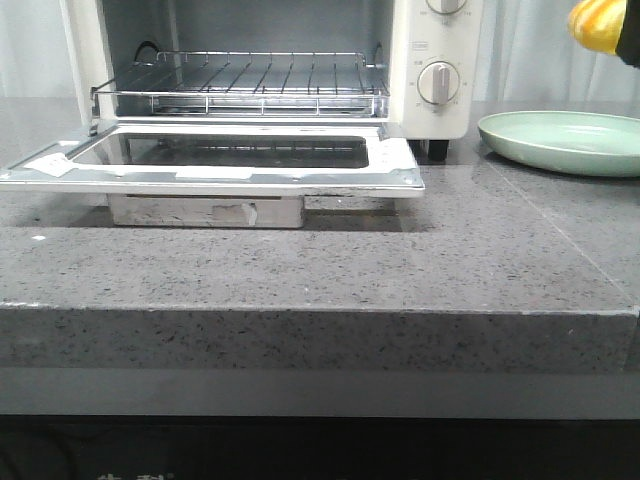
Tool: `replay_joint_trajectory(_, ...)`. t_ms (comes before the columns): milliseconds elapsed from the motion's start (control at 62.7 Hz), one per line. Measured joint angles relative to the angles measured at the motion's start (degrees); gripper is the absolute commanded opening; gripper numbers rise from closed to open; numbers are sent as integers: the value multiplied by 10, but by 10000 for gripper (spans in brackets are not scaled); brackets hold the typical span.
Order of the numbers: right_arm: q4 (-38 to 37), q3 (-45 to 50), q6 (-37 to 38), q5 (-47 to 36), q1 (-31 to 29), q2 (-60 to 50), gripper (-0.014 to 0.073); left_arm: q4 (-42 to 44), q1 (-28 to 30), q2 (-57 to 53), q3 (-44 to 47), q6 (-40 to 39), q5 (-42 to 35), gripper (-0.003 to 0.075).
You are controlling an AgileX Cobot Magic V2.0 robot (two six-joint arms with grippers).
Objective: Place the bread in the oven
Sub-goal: 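Lift the bread and carry it with the right gripper into the oven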
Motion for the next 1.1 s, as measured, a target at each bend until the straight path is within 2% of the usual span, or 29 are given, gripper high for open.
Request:
replay_joint_trajectory(303, 73, 90, -8, 14, 65, -125, 160, 0, 0, 0, 0, 0, 0, -18)
replay_joint_trajectory(446, 93, 95, -12, 26, 138, -140, 160, 0, 0, 0, 0, 0, 0, -18)
replay_joint_trajectory(606, 95, 85, 31, 24, 244, -125, 160, 0, 0, 0, 0, 0, 0, -18)
replay_joint_trajectory(861, -16, -29, 133, 32, 355, -20, 160, 0, 0, 0, 0, 0, 0, -18)
replay_joint_trajectory(1100, -129, -171, 206, 60, 395, 109, 160, 0, 0, 0, 0, 0, 0, -18)
